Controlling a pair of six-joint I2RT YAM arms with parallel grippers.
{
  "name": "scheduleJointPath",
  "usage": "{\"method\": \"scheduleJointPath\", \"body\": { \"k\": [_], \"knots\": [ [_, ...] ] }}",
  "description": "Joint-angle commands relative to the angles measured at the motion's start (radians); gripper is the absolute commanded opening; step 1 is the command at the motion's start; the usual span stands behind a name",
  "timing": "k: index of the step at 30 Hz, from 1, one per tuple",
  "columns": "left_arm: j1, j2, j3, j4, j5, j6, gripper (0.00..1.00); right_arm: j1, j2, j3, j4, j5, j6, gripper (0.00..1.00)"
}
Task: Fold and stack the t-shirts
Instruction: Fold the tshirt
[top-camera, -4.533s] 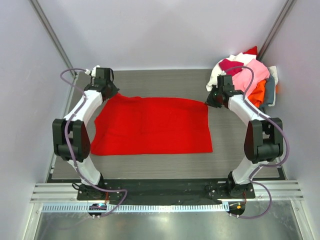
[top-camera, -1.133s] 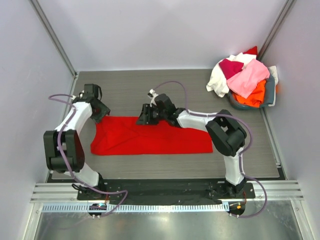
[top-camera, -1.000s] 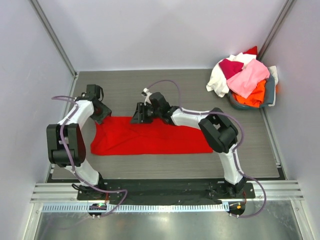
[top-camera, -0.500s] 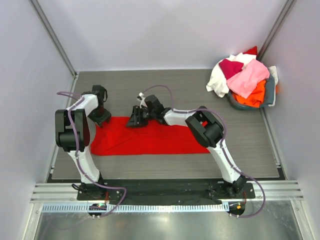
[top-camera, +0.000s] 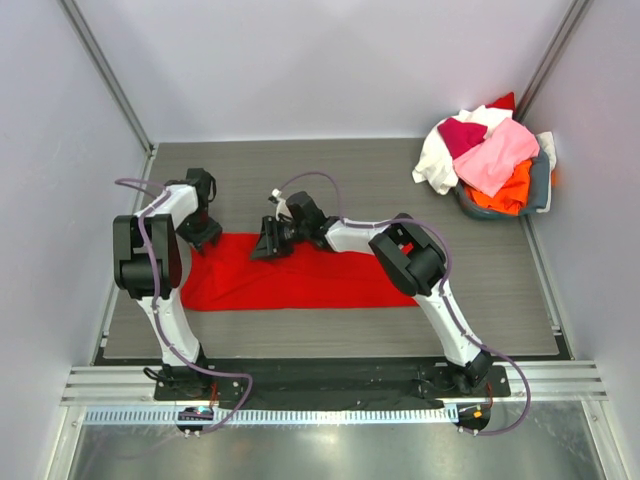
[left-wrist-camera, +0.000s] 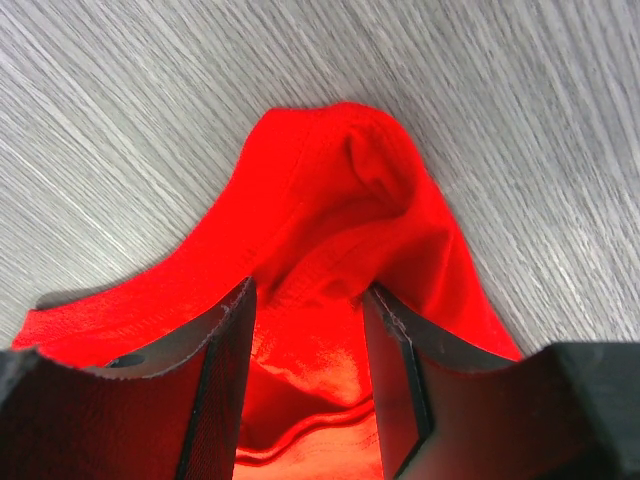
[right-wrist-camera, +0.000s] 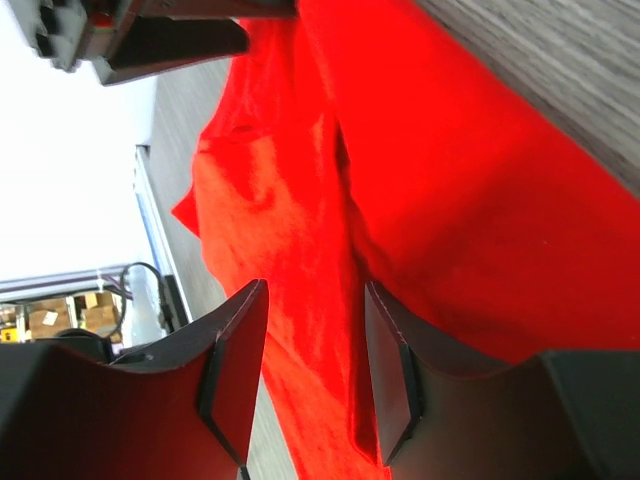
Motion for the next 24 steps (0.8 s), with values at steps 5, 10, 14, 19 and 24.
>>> {"method": "scheduleJointPath", "body": {
  "k": [5,10,14,19,24],
  "knots": [
    [0.002,0.018,0.026,-0.03,-0.065,-0.006,0.49,0.008,0.052,0.14,-0.111,-0.031,-0.067,0.49],
    [0.002,0.021,0.043,-0.03,-0.068,0.005,0.49,0.008,0.088,0.154,-0.099,-0.141,-0.063,0.46],
    [0.002,0.042,0.078,-0.051,-0.073,0.009,0.49,0.011,0.066,0.119,-0.073,-0.207,-0.061,0.44],
    [0.003,0.067,0.124,-0.073,-0.081,0.014,0.49,0.013,0.022,0.064,-0.046,-0.241,-0.078,0.4],
    [0.006,0.093,0.155,-0.088,-0.088,0.017,0.49,0.014,-0.017,0.033,-0.036,-0.29,-0.098,0.32]
  ]
}}
